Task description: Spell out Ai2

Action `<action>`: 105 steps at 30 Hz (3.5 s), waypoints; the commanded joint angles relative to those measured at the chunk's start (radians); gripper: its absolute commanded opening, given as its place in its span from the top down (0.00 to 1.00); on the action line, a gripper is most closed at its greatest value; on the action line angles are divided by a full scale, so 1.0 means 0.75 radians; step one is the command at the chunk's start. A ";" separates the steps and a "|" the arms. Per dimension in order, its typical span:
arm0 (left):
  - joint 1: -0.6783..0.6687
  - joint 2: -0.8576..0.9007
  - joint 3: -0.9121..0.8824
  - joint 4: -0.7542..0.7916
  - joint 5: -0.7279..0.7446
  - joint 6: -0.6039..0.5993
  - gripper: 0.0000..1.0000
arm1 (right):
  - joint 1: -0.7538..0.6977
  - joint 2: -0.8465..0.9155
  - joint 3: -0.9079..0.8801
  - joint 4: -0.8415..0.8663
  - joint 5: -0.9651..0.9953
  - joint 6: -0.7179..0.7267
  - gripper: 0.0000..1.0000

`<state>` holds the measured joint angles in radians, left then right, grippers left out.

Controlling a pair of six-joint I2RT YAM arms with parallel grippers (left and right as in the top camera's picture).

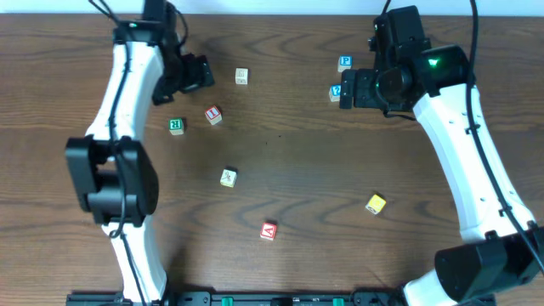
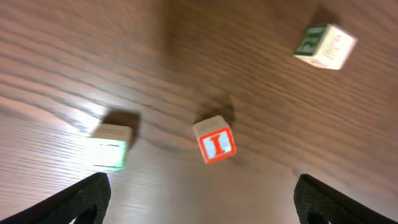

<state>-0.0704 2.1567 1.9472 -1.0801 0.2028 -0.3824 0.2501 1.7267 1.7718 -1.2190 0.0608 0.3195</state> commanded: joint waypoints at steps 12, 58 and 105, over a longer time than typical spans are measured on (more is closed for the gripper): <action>-0.223 0.107 0.022 0.031 -0.282 -0.704 0.04 | -0.001 -0.008 -0.094 -0.037 0.028 0.047 0.01; -0.191 0.232 -0.121 0.089 -0.269 -0.737 0.44 | 0.000 -0.008 -0.266 0.014 0.014 0.047 0.01; -0.620 0.232 -0.127 0.165 -0.100 0.078 0.71 | 0.000 -0.008 -0.274 0.015 0.014 0.042 0.01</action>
<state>-0.5095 2.3154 1.8572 -0.9607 0.0959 -0.2996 0.2501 1.7271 1.5749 -1.2072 0.0677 0.3374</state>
